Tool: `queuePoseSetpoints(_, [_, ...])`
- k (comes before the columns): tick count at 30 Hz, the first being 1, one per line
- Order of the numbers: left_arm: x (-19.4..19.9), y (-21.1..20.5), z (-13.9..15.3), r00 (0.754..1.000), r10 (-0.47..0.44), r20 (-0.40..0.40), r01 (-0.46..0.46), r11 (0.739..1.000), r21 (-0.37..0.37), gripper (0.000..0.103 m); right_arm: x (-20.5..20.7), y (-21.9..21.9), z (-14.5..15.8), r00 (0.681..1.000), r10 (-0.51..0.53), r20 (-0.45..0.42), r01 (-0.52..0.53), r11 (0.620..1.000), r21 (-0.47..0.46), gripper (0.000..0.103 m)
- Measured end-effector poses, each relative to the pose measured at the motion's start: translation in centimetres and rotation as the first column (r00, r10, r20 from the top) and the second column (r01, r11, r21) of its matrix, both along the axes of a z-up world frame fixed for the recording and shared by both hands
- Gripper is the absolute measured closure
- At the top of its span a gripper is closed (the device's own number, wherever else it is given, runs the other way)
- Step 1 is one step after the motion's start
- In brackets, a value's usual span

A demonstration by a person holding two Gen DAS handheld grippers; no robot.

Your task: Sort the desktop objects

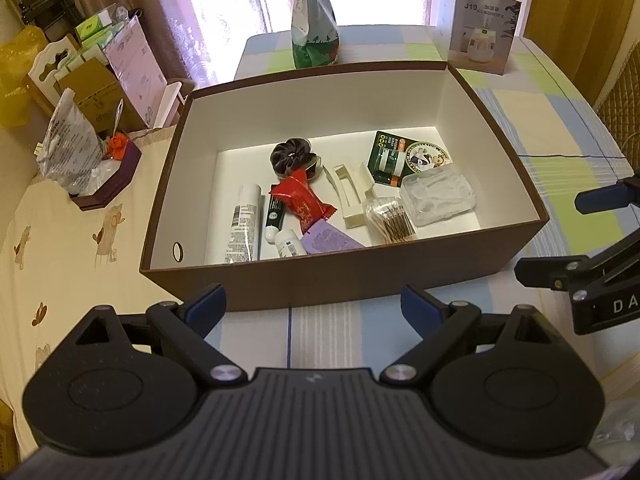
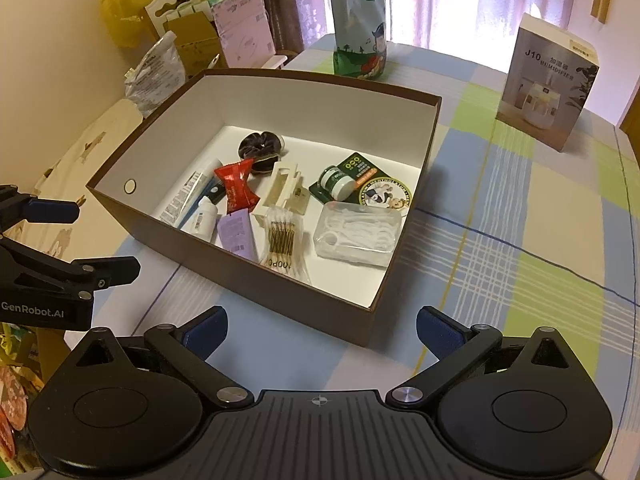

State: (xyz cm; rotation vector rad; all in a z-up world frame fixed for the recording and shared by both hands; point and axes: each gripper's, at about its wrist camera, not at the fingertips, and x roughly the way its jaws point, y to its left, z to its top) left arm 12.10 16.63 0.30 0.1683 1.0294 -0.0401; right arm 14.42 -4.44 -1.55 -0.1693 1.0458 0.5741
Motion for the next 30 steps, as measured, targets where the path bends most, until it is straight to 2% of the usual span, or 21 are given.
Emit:
queuePoseSetpoints(16, [-1.5,-0.3,0.0,1.000,0.001,0.003,-0.001,1.000,-0.031,0.007,-0.7,0.3,-0.6,1.000,0.025,-0.012,-0.025,1.000,-0.011,0.000])
queuePoseSetpoints(26, [-2.6,-0.3,-0.1,0.998,0.033,0.050,-0.033,0.999,-0.011,0.007,-0.8,0.4,-0.7,1.000,0.030,-0.011,-0.030,1.000,-0.006,0.000])
queuePoseSetpoints(30, [-2.6,-0.2,-0.3,0.996,0.066,0.058,-0.067,0.997,0.022,0.007,-0.8,0.5,-0.8,0.999,0.035,-0.017,-0.035,0.999,-0.005,0.000])
